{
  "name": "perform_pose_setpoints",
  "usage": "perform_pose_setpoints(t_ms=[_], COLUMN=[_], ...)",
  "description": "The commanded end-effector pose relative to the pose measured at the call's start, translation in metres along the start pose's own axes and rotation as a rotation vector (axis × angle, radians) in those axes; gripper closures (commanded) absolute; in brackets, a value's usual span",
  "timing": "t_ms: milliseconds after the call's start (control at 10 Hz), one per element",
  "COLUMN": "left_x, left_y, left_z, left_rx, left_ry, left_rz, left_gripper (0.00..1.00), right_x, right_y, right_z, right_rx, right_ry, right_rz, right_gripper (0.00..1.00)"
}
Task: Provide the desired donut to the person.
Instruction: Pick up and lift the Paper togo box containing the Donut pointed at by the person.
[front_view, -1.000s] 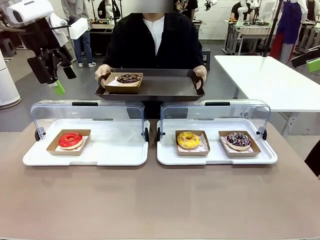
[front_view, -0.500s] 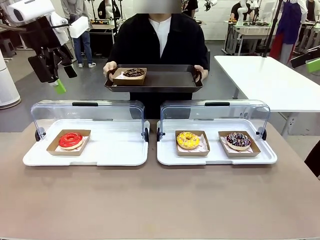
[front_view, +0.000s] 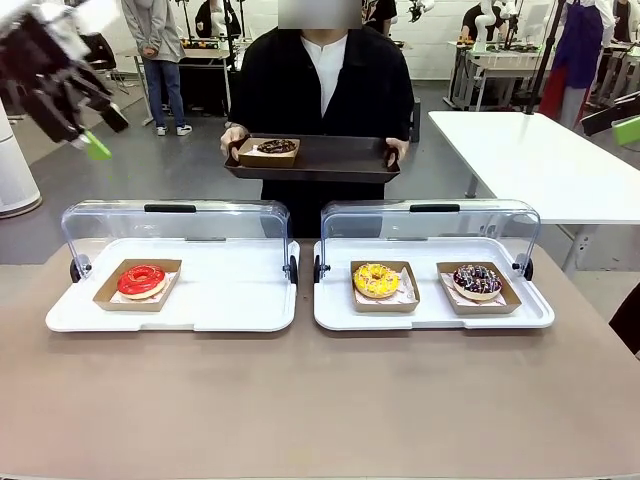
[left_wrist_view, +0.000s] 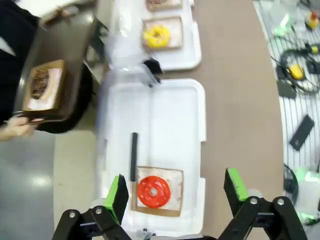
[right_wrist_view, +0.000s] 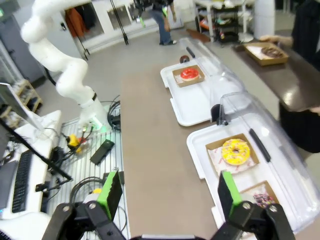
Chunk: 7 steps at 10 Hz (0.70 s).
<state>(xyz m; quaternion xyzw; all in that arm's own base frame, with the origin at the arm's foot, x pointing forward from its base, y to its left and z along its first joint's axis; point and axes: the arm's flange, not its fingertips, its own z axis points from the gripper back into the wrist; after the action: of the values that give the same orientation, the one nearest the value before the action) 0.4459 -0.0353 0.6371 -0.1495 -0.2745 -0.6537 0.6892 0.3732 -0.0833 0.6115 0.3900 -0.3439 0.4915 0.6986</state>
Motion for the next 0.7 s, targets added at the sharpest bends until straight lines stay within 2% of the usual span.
perform_pose_setpoints(t_ms=[0,300,600], left_x=[-0.048,-0.129,-0.191], left_y=[-0.006,-0.012,-0.011], left_z=[0.013,0.039,0.051], left_rx=[0.038,0.065,0.024], left_ry=[-0.182,-0.255,-0.334], left_rz=[0.008,0.118,0.225], left_gripper=[0.00,0.00,0.00], right_x=[0.000,0.000,0.000], right_y=[0.001,0.001,0.001], right_z=[-0.001,-0.001,-0.001], right_rx=[0.007,0.007,0.007], right_ry=[-0.005,-0.005,-0.005], right_rz=[0.011,0.011,0.011], right_gripper=[0.00,0.00,0.00])
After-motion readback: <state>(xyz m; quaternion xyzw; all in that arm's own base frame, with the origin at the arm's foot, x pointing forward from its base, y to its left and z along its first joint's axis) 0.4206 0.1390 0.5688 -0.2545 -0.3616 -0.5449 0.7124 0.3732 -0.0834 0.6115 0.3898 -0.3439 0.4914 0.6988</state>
